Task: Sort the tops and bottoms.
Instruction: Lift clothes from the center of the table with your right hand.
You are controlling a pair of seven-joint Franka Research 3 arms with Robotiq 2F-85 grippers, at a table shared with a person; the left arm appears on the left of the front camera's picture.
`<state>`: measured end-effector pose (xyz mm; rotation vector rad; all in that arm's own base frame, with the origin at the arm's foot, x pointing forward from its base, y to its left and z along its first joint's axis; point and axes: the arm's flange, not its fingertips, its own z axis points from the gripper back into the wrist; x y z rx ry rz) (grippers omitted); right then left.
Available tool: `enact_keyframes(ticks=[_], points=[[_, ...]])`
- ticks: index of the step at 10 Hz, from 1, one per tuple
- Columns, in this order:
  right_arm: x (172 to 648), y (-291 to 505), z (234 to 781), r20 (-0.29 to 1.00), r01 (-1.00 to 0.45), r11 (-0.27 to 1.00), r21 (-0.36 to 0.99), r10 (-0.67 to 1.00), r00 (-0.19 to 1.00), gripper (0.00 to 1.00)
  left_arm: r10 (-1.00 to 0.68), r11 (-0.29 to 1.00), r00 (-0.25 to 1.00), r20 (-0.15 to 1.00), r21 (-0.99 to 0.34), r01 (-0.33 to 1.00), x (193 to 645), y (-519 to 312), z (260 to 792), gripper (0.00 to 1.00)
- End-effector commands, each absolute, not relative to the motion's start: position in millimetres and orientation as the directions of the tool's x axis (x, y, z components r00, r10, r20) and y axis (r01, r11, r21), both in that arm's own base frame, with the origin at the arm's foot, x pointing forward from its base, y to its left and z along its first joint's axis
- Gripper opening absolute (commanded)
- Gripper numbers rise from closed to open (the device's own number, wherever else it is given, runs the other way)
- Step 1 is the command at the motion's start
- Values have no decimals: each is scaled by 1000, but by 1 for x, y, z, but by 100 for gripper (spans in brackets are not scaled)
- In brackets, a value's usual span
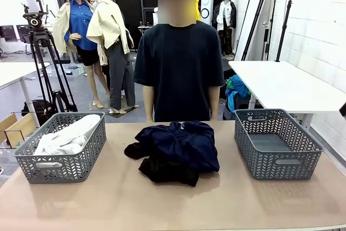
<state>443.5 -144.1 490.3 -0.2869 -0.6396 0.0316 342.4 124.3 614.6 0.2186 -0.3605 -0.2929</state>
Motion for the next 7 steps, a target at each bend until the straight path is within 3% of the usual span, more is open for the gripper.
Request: enact_keyframes(ticks=[1,5,7], points=[[470,-96,533,668,-52,974,-220,189,720,100,-317,934,895,312,266,238,340,130,616,100],[471,33,604,749,-433,901,-45,317,582,100,-317,934,895,312,266,238,340,130,616,100],[467,74,606,739,-558,830,23,362,568,100,-317,934,895,312,266,238,340,130,616,100]])
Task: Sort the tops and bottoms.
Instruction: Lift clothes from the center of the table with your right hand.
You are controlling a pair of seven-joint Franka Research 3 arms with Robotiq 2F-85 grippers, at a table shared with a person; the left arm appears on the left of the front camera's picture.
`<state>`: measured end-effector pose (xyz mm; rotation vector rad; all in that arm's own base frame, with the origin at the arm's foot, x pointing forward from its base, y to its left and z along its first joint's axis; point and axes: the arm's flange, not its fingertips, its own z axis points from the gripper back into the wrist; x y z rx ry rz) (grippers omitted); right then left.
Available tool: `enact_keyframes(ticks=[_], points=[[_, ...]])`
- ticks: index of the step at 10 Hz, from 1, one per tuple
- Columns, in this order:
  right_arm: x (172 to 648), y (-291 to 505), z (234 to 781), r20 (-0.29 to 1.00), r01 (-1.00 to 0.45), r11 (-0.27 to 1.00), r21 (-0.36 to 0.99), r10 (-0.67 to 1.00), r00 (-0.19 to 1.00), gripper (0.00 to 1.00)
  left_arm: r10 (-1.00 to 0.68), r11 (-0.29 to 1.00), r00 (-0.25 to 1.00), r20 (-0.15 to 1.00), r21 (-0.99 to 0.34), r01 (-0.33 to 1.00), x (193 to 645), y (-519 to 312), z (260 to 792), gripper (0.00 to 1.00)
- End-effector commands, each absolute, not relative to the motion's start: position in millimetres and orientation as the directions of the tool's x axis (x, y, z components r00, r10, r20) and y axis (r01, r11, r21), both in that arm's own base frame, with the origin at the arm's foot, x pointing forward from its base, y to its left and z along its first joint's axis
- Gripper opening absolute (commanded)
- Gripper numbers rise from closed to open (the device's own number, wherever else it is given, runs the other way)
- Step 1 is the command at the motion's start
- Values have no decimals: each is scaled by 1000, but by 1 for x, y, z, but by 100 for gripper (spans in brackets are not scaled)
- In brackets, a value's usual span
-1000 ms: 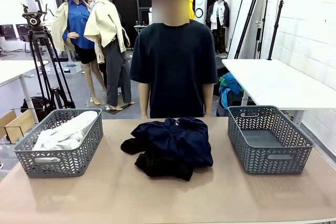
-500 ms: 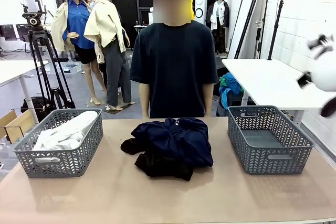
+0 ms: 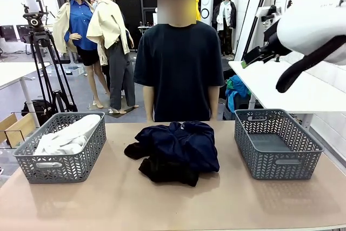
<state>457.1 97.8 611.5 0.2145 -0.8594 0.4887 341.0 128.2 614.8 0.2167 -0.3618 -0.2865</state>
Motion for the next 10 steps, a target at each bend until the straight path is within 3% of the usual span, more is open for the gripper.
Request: enact_keyframes(ticks=[1,3,10], points=[[465,93,603,715,-602,797,42,397,575,100,-317,934,895,312,266,238,340,130,616,100],[461,127,581,687,-700,710,81,469,555,100,-317,934,895,312,266,238,340,130,616,100],[438,201,452,456,-784,585,209,651,607,100,-317,934,895,312,266,238,340,130,616,100]])
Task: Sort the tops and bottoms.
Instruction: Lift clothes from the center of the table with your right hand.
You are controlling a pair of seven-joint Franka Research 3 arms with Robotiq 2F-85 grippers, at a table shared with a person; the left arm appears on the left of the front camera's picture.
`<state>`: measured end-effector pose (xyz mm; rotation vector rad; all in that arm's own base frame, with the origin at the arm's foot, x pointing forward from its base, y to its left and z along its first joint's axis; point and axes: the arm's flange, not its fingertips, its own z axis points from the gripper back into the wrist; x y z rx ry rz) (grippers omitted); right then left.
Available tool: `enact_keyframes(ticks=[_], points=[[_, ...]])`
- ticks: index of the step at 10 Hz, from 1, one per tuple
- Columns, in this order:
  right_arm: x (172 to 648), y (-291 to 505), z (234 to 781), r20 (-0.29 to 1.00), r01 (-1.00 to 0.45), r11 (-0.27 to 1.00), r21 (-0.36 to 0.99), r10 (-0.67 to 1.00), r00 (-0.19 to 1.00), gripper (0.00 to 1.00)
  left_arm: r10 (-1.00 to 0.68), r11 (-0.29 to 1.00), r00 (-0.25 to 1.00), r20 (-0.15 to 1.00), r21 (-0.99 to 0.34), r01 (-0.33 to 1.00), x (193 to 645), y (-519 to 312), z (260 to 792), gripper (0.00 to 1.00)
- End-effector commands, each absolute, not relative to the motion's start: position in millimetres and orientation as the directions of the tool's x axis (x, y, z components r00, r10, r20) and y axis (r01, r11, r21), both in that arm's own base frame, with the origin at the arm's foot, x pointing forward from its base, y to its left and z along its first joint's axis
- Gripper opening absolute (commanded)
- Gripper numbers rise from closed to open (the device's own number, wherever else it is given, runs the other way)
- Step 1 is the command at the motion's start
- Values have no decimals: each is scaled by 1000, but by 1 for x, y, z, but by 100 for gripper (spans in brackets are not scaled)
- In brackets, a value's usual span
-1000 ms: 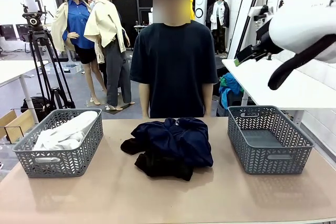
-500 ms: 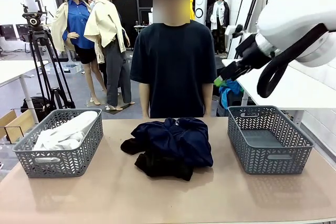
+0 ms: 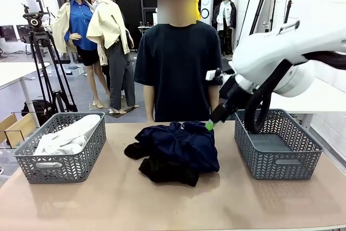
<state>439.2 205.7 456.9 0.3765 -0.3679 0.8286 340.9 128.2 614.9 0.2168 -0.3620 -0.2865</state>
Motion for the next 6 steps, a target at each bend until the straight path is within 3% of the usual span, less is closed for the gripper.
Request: enact_keyframes(ticks=[1,6], points=[[441,206,436,426,-785,583,208,668,610,100,-317,934,895,312,266,238,340,130,616,100],[452,222,382,345,-755,625,199,676,651,100,-317,934,895,312,266,238,340,130,616,100]])
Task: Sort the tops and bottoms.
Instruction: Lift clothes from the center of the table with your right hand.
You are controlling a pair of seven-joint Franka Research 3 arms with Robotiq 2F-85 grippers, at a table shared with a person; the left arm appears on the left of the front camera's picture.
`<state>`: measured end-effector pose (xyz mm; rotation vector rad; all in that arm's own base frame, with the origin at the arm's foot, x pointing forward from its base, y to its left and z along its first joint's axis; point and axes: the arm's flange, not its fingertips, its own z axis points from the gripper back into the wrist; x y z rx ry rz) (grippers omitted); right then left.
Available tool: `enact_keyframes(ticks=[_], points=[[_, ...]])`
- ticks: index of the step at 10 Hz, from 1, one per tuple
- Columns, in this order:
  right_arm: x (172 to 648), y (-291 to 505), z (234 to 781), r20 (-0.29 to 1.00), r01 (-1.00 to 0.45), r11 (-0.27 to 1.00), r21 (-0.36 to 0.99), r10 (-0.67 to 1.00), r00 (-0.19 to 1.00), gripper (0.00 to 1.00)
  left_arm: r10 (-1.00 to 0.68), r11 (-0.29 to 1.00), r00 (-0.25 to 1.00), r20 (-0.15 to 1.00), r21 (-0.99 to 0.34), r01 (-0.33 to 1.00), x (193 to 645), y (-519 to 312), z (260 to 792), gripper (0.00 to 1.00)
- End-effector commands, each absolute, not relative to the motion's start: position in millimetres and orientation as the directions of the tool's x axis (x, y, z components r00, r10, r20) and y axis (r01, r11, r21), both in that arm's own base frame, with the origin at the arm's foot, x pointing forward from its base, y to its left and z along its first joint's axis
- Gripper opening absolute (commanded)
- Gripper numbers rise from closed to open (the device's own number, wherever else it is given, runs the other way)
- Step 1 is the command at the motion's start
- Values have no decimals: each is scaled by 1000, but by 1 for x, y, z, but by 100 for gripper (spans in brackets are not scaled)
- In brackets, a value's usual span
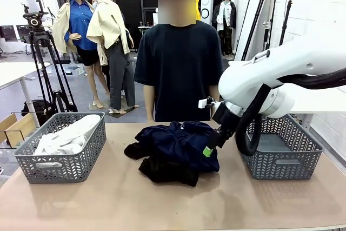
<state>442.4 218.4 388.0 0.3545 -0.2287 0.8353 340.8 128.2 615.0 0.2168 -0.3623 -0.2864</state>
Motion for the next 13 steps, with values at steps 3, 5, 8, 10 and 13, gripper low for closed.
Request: enact_keyframes(ticks=[3,5,8,10,13], points=[[463,223,363,333,-735,645,209,659,674,100,-317,934,895,312,266,238,340,130,616,100],[463,221,359,334,-732,647,214,655,677,100,-317,934,895,312,266,238,340,130,616,100],[463,218,357,348,-736,643,215,654,672,50,-317,934,895,312,266,238,340,130,616,100],[462,218,358,351,-739,639,215,655,669,10,-317,934,895,312,266,238,340,130,616,100],[465,217,348,387,-734,655,181,639,665,0,-317,934,895,312,266,238,340,130,616,100]])
